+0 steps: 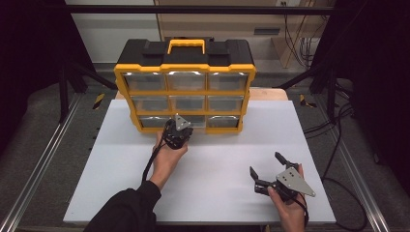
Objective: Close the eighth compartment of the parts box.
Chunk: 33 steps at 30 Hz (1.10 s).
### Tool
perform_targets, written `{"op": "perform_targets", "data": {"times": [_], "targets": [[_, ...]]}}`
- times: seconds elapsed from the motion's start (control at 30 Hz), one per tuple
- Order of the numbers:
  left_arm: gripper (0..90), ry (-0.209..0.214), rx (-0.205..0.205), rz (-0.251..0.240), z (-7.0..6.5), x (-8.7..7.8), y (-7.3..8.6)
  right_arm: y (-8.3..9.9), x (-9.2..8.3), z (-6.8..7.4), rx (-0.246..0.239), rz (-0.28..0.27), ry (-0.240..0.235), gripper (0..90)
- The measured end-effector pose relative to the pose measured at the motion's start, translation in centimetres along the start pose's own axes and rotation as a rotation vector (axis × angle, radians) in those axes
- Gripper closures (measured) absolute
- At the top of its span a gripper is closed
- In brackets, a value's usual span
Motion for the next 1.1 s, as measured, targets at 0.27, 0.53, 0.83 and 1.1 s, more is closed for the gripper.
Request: {"op": "perform_targets", "data": {"times": [0.27,0.53,0.83,1.1], "targets": [[89.7,-0.003,0.005,0.003,0.04,0.17,-0.03,0.0,0.01,0.0,0.001,-0.001,-0.001,3.9],[89.7,-0.008,0.009,0.009,0.21,0.19,-0.03,-0.02,0.02,0.04,-0.001,-0.001,-0.001,3.9],[89.7,-0.008,0.014,0.01,0.31,0.35,0.05,0.0,0.01,0.0,0.002,-0.001,0.0,3.9],[89.7,-0.013,0.02,0.012,0.34,0.43,0.03,0.02,0.0,-0.06,0.006,-0.002,-0.001,3.9]]}}
Point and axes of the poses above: each handheld gripper's, and its own axes: x roughly forward along the jaws, y roughly out of its underside, z roughly to its left, the point moved 4 cm from there along x, roughly forward along the jaws, and after that the axes turned 1 degree about -x, right-handed, at the moved point
